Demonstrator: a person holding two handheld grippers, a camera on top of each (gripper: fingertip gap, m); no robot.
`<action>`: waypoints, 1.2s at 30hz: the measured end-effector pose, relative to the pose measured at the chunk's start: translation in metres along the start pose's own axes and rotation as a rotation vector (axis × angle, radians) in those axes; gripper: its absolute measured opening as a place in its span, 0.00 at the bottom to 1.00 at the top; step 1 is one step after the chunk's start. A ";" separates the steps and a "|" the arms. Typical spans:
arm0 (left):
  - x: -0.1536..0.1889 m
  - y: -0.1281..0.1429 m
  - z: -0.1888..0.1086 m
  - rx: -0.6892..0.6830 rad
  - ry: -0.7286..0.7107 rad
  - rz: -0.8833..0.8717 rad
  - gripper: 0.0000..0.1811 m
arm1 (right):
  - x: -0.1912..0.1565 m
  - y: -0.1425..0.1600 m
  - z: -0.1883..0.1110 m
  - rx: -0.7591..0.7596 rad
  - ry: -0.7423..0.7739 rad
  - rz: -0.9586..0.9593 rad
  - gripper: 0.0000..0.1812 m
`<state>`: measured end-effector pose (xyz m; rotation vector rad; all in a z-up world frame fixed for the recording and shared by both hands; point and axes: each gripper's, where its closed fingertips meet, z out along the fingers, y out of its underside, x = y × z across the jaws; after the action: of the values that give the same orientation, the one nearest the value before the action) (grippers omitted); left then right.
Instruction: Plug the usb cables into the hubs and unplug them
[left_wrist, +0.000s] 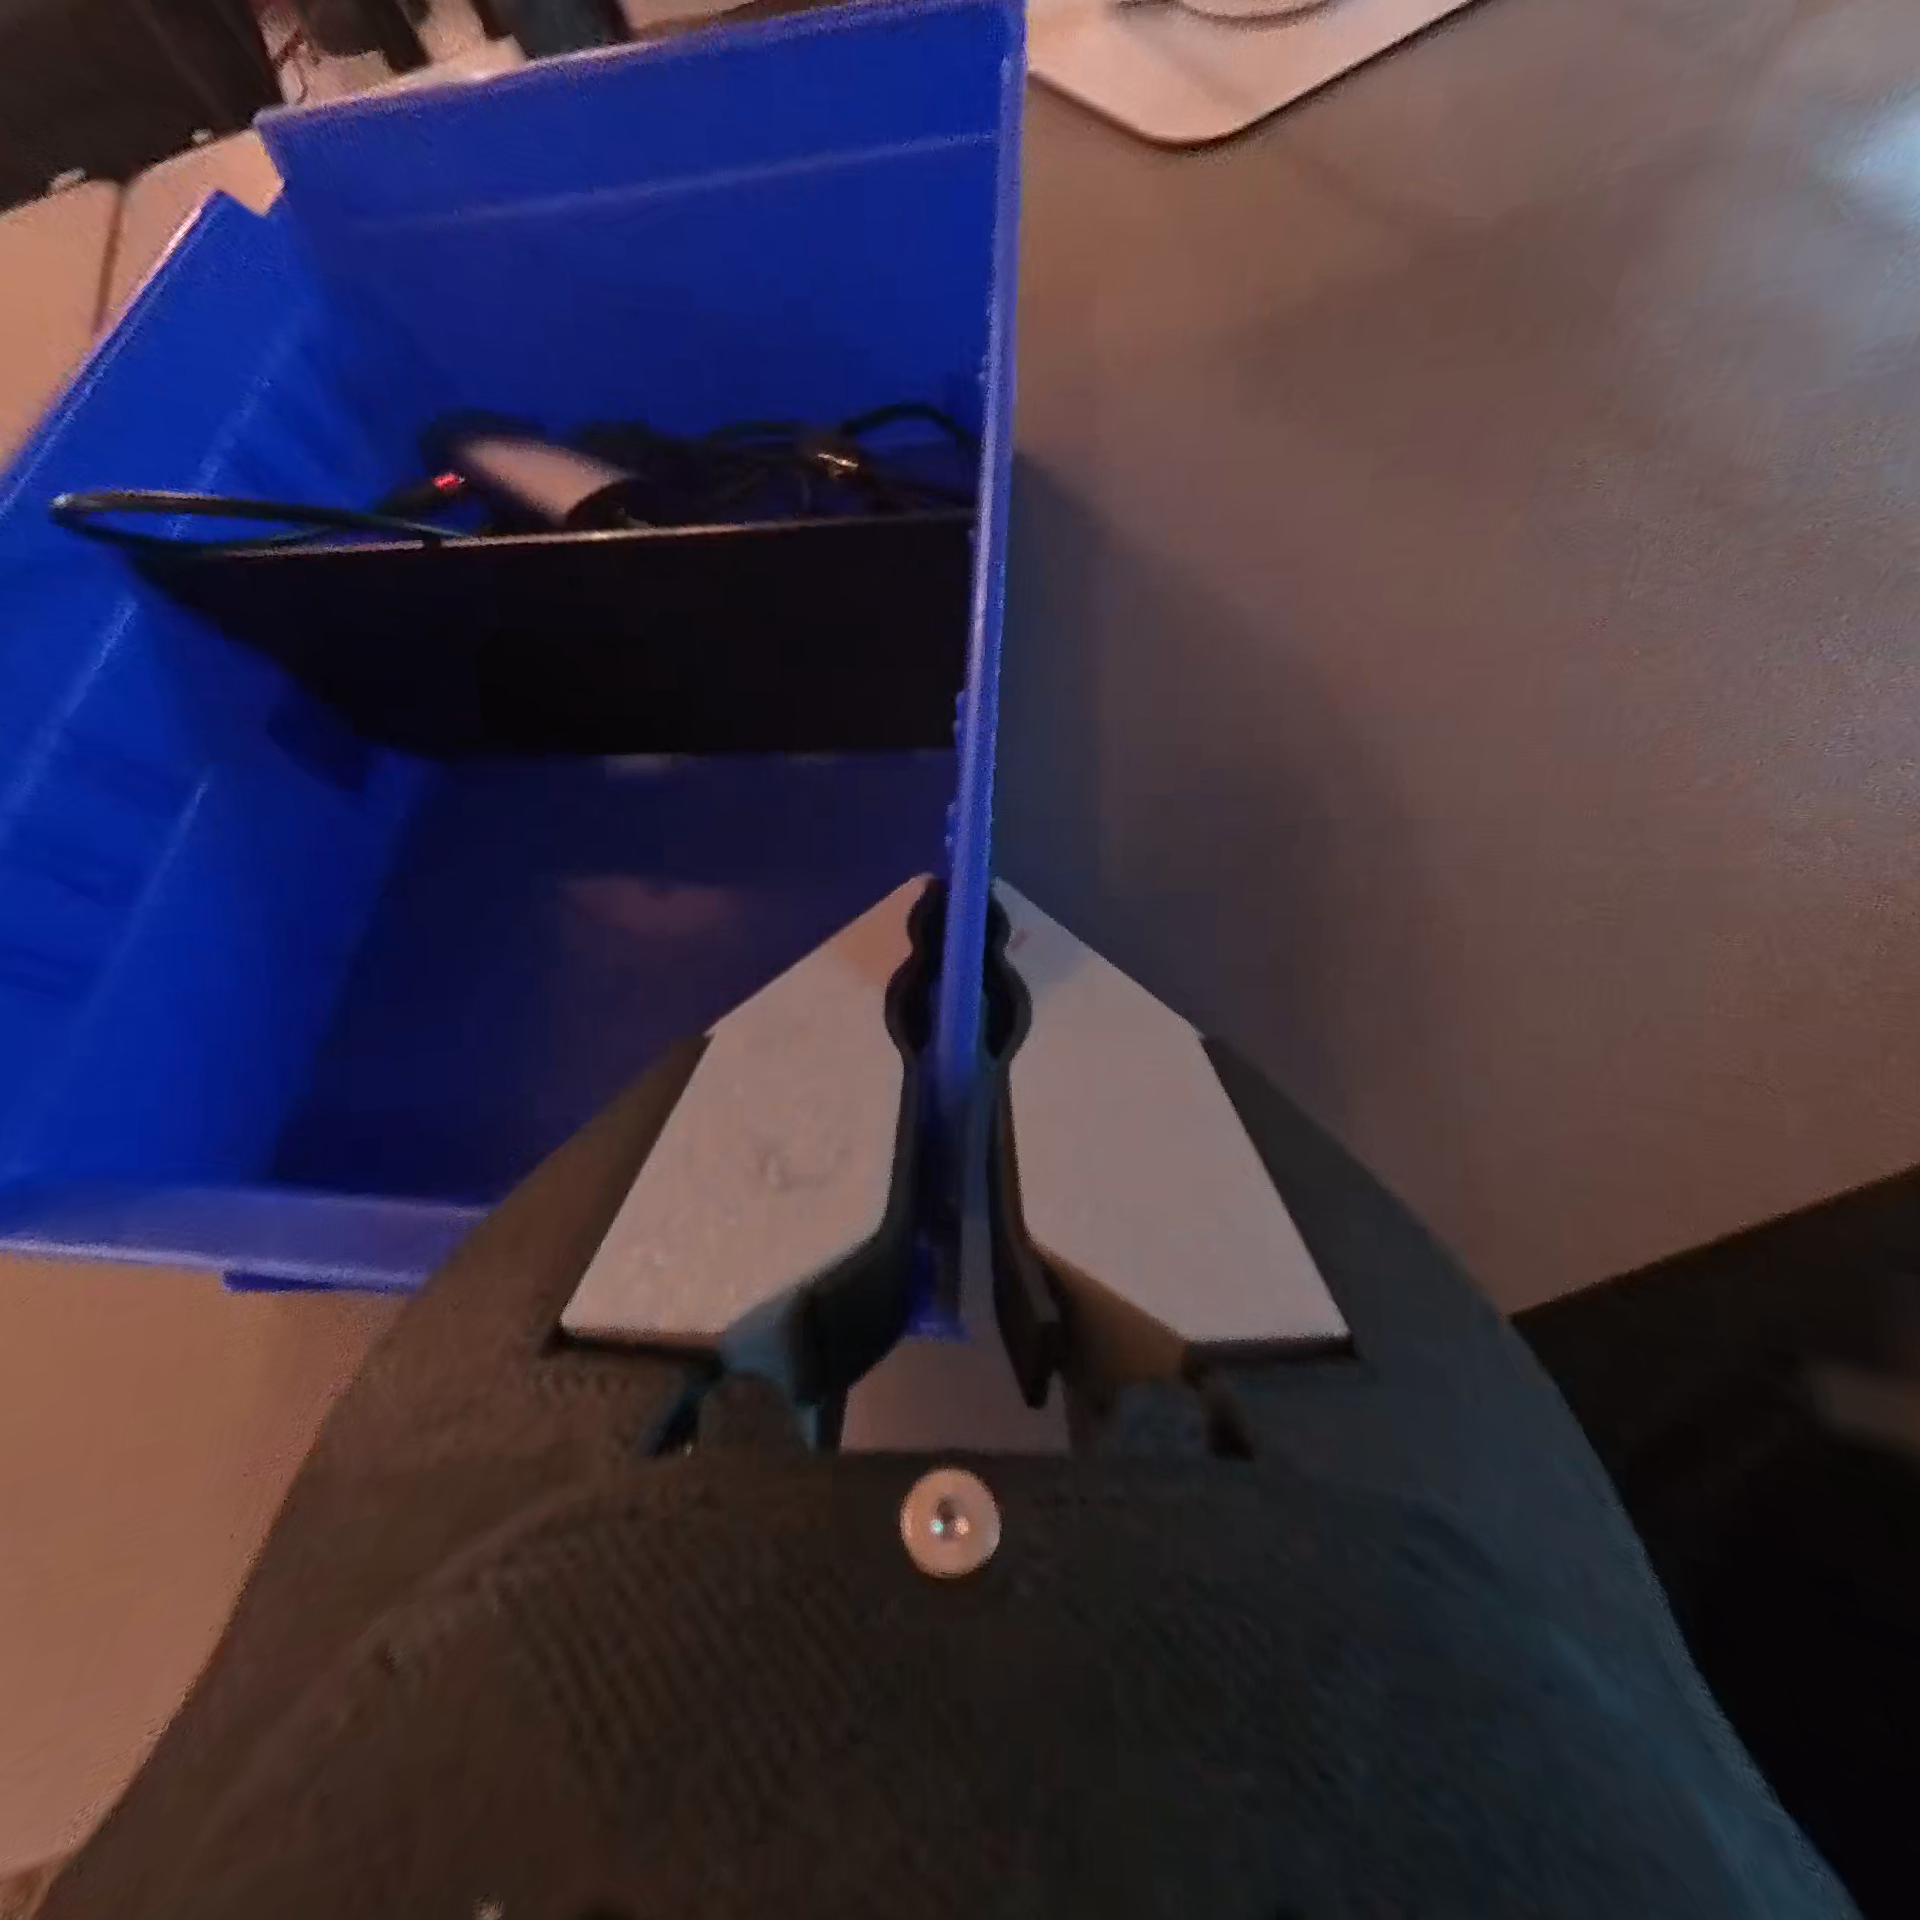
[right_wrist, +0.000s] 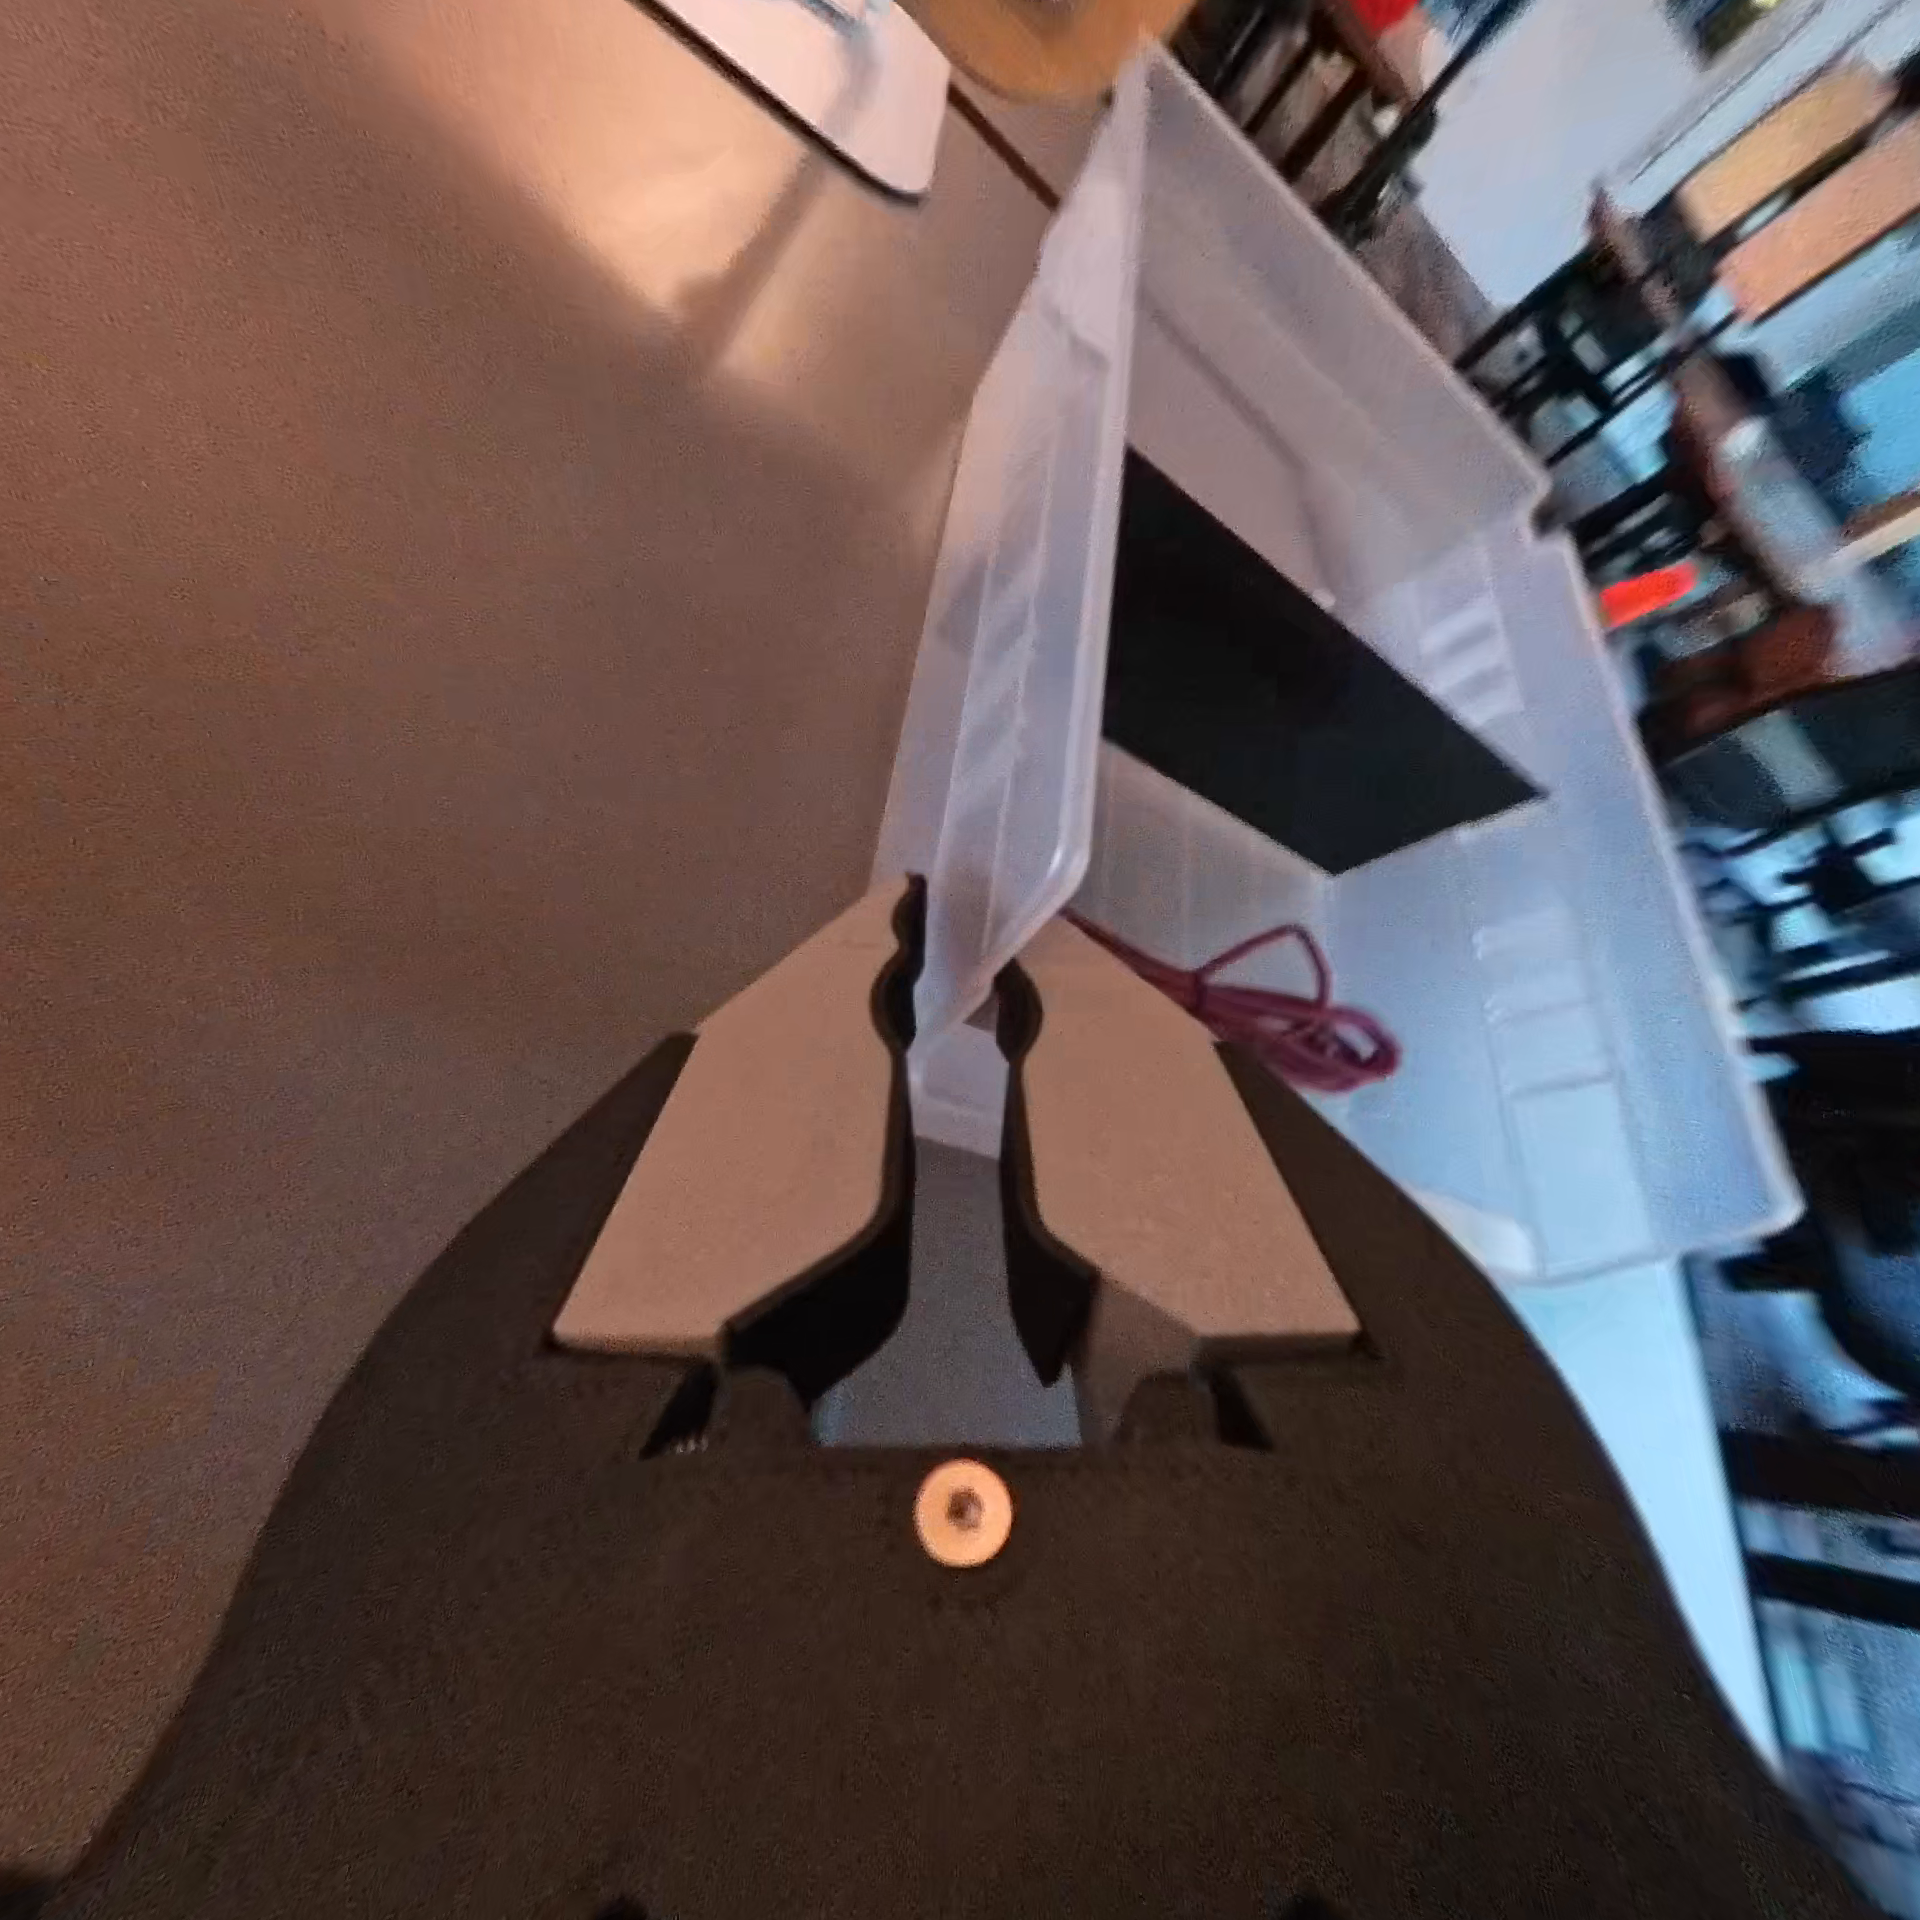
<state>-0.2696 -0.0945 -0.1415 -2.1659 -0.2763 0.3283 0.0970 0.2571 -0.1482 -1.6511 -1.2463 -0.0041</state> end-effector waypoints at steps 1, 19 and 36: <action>-0.006 0.003 -0.001 -0.002 -0.019 -0.010 0.02 | 0.004 0.008 -0.005 -0.006 -0.036 0.058 0.03; 0.012 -0.021 0.000 0.047 0.108 -0.124 0.22 | 0.051 0.038 -0.039 -0.033 0.085 0.215 0.14; -0.148 -0.063 -0.047 -0.025 -0.092 0.091 0.20 | -0.170 -0.119 -0.056 0.214 -0.870 0.051 0.26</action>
<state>-0.3979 -0.1414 -0.0440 -2.1956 -0.2346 0.4793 -0.0372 0.0903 -0.1284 -1.5251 -1.7532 0.9315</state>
